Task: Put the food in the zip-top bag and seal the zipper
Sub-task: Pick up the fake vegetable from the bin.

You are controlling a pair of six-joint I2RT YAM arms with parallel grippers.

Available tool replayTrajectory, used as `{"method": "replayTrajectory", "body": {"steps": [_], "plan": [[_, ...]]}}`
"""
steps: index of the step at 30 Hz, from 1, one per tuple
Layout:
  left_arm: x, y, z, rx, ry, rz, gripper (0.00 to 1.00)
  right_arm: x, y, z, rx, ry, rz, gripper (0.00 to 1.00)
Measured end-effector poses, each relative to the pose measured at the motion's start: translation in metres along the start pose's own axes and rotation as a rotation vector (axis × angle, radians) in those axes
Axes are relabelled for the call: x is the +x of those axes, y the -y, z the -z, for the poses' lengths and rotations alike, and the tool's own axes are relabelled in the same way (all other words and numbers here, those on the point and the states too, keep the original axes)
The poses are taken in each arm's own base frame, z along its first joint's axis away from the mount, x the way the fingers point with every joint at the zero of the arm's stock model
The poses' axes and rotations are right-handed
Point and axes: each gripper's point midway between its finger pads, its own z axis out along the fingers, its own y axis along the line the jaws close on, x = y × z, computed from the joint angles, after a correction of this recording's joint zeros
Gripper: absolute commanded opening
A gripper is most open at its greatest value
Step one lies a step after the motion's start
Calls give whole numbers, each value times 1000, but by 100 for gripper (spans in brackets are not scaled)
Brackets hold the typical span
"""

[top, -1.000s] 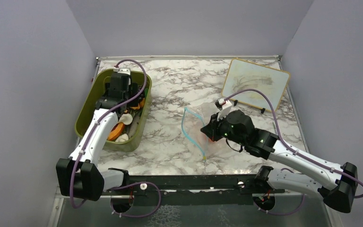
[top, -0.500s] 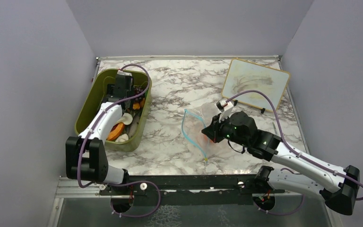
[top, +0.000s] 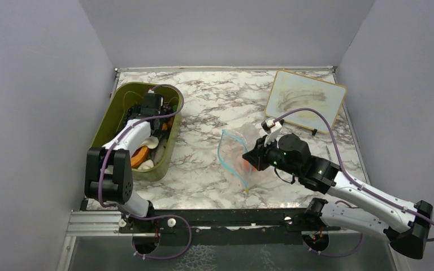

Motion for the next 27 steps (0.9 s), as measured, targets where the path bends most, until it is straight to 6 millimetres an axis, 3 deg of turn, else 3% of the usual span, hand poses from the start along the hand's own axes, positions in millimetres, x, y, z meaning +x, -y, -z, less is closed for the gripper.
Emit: {"method": "replayTrajectory", "body": {"steps": [10,15,27], "plan": [[4,4,-11,-1,-27,-41,63,0,2,6,3,9,2,1],[2,3,-10,-4,-25,-41,47,4,4,7,8,2,3,1],[1,0,-8,-19,-21,-10,37,4,6,8,16,2,3,1]]}}
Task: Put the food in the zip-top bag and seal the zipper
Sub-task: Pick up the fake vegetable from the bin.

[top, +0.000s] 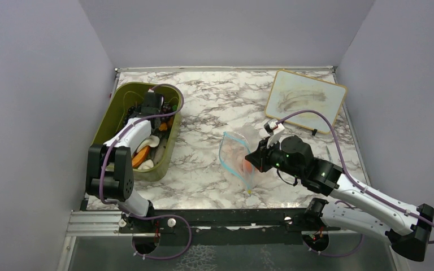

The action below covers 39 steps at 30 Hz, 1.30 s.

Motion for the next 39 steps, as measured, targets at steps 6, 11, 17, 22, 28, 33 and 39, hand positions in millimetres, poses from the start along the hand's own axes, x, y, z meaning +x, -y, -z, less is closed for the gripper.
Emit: {"method": "replayTrajectory", "body": {"steps": [6,11,17,22,28,33,39], "plan": [[-1,-10,7,-34,9,33,34,0,0,0,1,1,-1,1],[-8,-20,19,-55,44,64,33,0,0,0,1,1,-5,1],[-12,-32,39,-72,83,121,32,0,0,1,2,-1,-6,1],[-18,-42,60,-74,135,183,31,0,0,1,3,-5,-8,1],[-26,-47,87,-24,216,254,28,-1,-2,1,4,-4,-31,1],[-34,-43,110,63,284,311,28,-6,-6,3,-4,4,-76,1],[-65,-41,154,209,431,391,28,-7,-10,2,-12,1,-129,1]]}}
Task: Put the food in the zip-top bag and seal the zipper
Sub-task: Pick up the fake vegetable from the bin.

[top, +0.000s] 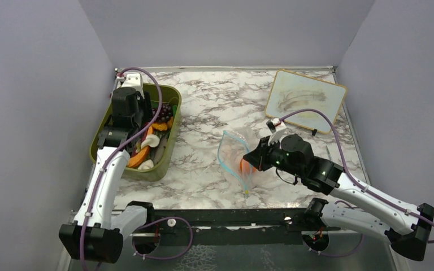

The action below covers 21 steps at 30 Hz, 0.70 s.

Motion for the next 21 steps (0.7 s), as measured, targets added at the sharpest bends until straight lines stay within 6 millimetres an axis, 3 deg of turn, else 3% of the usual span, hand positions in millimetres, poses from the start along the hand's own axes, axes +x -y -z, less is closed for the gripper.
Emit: {"method": "replayTrajectory", "body": {"steps": [9,15,21], "plan": [[-45,33,48,238,165,85,26,-1,-6,-7,-1,0,-108,1],[-83,66,100,490,350,179,26,0,-11,-18,-13,-8,-177,1],[-99,104,143,776,435,271,26,-1,-16,-28,-20,-5,-245,1]]}}
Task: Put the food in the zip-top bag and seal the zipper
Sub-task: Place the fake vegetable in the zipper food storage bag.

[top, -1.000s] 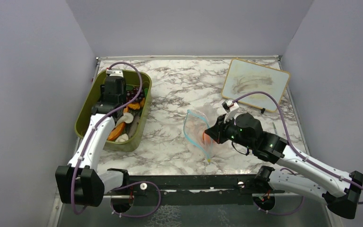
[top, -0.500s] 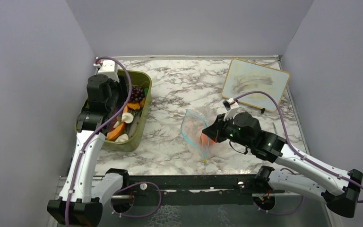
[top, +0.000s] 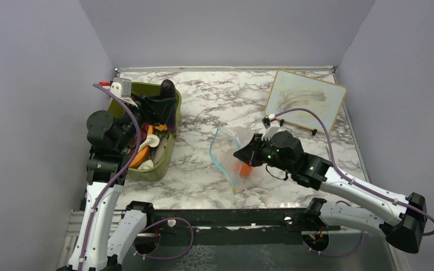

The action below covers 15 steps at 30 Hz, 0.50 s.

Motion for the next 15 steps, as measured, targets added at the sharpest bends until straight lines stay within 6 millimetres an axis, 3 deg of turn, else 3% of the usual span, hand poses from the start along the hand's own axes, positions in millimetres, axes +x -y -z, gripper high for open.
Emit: {"method": "replayTrajectory", "body": {"steps": [4,9,15], "plan": [[15,19,-6,133,2,130,26,-2,-3,-4,-9,8,-29,1],[44,22,-10,195,-35,301,27,-7,-10,-5,-31,27,-64,1],[43,34,-8,253,-11,415,28,-16,-22,-5,-70,59,-120,1]]}}
